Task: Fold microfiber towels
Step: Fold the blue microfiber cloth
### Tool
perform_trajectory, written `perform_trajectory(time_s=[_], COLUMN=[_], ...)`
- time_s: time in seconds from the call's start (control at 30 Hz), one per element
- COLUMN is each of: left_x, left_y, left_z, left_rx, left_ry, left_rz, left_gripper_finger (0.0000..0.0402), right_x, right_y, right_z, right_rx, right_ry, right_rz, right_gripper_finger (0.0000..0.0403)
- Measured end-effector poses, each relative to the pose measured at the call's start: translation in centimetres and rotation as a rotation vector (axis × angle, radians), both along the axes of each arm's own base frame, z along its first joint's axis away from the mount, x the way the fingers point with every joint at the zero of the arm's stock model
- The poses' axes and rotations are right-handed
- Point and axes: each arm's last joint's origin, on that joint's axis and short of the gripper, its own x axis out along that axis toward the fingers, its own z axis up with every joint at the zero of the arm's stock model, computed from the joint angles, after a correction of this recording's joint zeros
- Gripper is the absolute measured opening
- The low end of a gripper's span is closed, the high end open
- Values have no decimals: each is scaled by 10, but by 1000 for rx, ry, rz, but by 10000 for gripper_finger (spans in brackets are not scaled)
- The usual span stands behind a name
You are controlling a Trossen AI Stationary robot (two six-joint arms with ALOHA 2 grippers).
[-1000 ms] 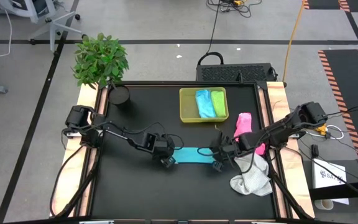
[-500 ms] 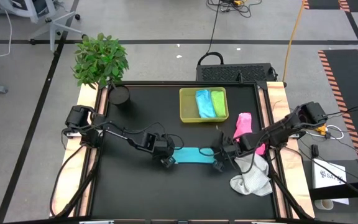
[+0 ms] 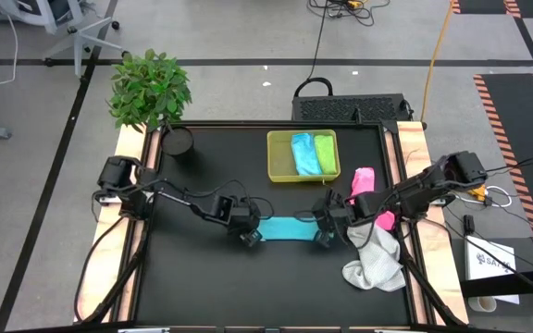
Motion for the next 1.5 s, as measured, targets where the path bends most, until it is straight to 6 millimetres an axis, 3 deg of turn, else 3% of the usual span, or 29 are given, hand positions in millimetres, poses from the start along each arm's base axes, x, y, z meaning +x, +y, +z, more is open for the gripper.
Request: perform_trajectory(time_s=[0.23, 0.43, 0.63, 1.1, 1.5], left_x=[1, 1, 2, 2, 2], left_y=[5, 5, 5, 5, 5], left_z=[0, 0, 0, 0, 1], left_rx=[6, 6, 4, 3, 3], left_ry=[0, -3, -14, -16, -18], left_rz=[17, 17, 17, 22, 32], left_gripper_finger=[177, 177, 177, 177, 177], right_x=[4, 2, -5, -5, -13], right_y=[-15, 3, 16, -11, -13], right_z=[1, 4, 2, -1, 32], right_rx=[24, 129, 103, 17, 119], right_ry=[-7, -29, 19, 78, -63], right_rz=[-14, 13, 31, 23, 41], right_gripper_finger=[0, 0, 0, 0, 7])
